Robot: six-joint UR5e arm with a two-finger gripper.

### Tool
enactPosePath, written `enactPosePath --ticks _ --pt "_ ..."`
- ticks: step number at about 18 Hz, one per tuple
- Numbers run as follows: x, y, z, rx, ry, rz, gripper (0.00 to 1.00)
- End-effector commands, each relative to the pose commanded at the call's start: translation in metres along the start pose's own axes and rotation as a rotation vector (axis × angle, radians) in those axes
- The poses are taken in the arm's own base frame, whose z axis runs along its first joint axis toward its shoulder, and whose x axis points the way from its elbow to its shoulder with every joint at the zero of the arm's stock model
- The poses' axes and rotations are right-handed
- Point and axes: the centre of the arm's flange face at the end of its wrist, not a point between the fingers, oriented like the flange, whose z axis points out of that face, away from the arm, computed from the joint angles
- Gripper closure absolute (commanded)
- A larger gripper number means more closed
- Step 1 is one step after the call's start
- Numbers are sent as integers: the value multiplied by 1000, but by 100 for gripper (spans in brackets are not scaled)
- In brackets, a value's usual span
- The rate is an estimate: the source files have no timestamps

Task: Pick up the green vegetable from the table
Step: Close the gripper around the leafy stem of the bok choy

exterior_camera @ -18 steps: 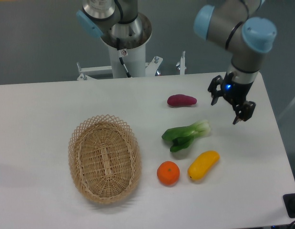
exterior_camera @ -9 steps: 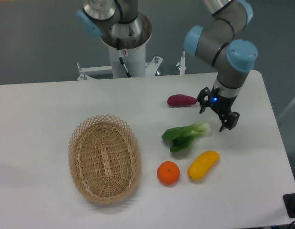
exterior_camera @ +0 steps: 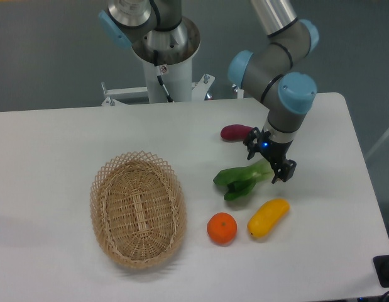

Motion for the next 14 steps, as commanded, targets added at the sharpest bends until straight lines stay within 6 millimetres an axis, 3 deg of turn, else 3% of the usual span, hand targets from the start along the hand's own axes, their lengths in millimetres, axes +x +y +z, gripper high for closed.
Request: enactPosePath --ticks 14 --pt "11 -3 11 -5 28 4 0"
